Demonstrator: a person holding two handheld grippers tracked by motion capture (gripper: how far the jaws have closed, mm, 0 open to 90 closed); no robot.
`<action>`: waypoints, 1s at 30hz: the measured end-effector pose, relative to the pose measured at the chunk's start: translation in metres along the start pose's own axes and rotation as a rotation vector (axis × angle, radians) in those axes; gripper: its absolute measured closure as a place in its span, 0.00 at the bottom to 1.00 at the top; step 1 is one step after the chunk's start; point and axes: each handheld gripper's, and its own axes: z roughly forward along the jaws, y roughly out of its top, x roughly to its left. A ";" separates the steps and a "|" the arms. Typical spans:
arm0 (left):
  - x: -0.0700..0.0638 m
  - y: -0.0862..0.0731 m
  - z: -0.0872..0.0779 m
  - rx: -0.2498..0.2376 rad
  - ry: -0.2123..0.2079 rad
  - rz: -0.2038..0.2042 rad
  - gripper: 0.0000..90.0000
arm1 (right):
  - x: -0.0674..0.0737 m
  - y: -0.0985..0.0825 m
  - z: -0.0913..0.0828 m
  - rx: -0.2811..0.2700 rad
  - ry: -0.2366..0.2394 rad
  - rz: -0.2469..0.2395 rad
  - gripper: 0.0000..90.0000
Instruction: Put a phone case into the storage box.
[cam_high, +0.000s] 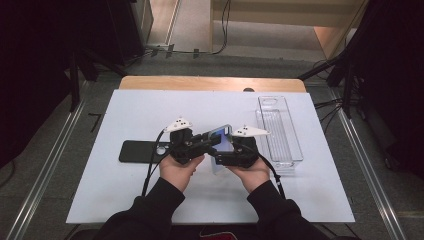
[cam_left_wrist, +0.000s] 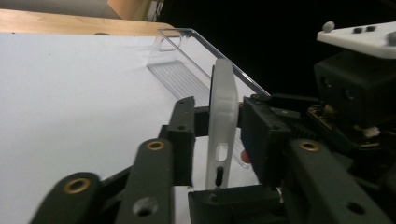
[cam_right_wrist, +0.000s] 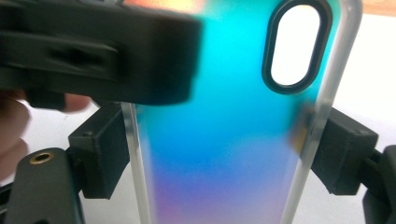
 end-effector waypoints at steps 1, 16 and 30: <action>0.000 0.001 -0.001 0.005 0.000 0.002 0.66 | -0.001 0.000 0.000 0.001 -0.004 -0.001 0.17; 0.009 0.000 -0.016 0.100 -0.037 0.021 0.43 | -0.027 0.000 -0.001 0.030 -0.053 0.026 0.17; 0.021 -0.017 -0.023 0.212 -0.074 0.091 0.35 | -0.032 0.006 -0.008 0.038 0.005 -0.017 0.17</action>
